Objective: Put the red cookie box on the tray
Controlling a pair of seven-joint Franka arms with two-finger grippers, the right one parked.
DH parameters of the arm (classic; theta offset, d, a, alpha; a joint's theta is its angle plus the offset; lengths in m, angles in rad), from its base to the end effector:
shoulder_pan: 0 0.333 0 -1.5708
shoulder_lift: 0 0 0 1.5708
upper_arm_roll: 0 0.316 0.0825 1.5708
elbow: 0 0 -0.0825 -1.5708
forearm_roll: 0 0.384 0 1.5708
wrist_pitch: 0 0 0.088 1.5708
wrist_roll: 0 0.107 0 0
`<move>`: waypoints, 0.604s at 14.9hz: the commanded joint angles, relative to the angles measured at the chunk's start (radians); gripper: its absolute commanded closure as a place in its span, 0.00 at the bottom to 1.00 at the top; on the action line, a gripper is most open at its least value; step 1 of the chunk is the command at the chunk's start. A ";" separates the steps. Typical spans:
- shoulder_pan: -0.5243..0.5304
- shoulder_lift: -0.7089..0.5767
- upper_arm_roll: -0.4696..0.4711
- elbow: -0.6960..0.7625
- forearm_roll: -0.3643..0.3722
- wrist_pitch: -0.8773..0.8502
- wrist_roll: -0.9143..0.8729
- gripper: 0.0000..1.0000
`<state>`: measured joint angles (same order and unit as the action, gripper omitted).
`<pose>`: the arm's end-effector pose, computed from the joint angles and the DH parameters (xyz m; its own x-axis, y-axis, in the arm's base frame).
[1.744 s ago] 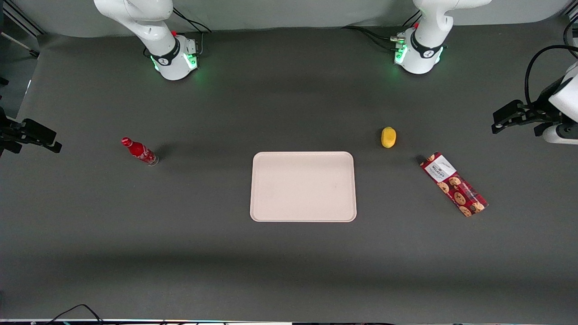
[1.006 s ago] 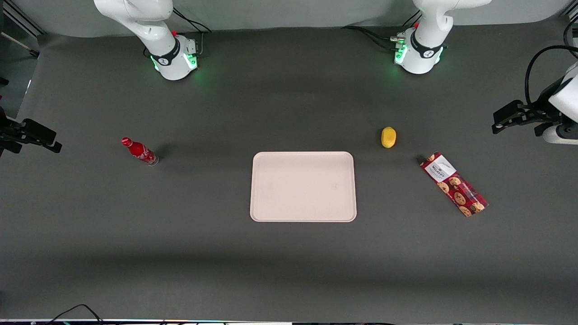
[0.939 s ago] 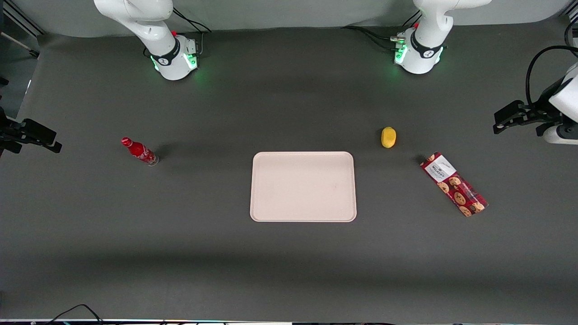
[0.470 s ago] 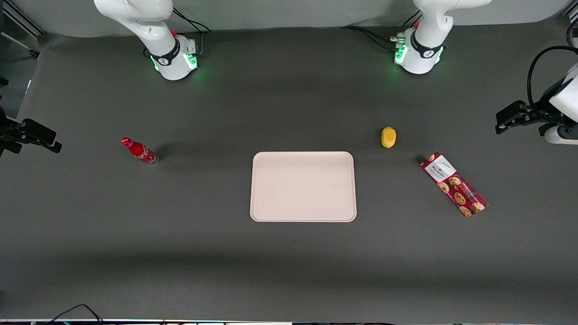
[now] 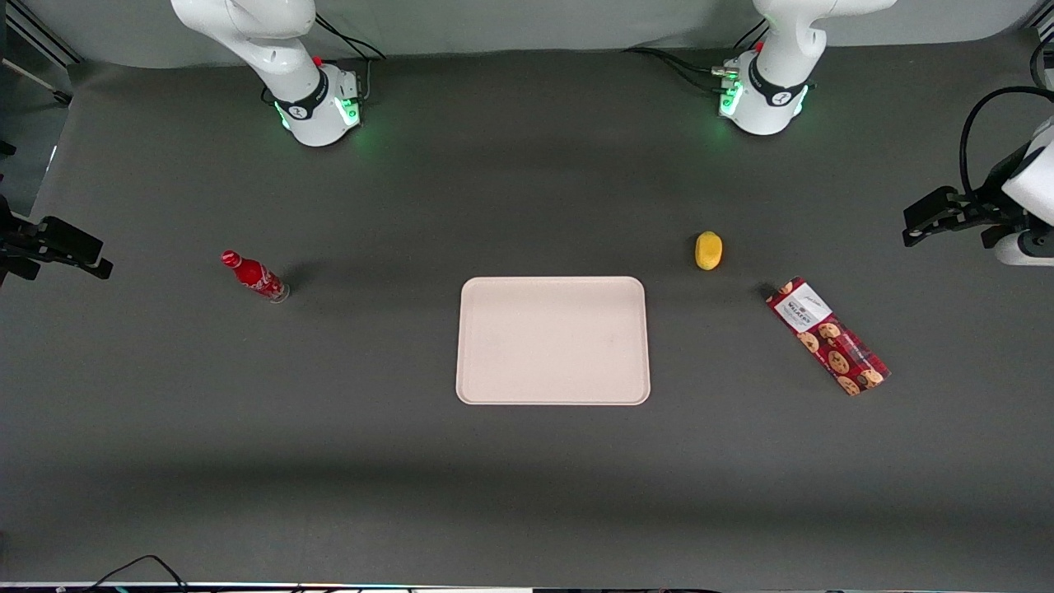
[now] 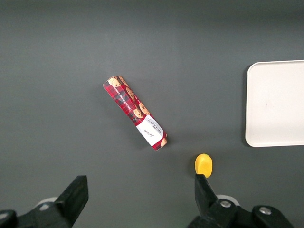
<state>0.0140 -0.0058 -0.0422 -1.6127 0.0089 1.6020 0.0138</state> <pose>0.5547 -0.0148 0.6106 0.9991 -0.0423 -0.0050 -0.0423 -0.9991 -0.0091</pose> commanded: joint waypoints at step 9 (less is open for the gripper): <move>-0.011 0.015 0.048 -0.064 -0.044 -0.005 -0.190 0.00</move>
<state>0.0142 0.0122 -0.0349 -1.6220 0.0064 1.5930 -0.0944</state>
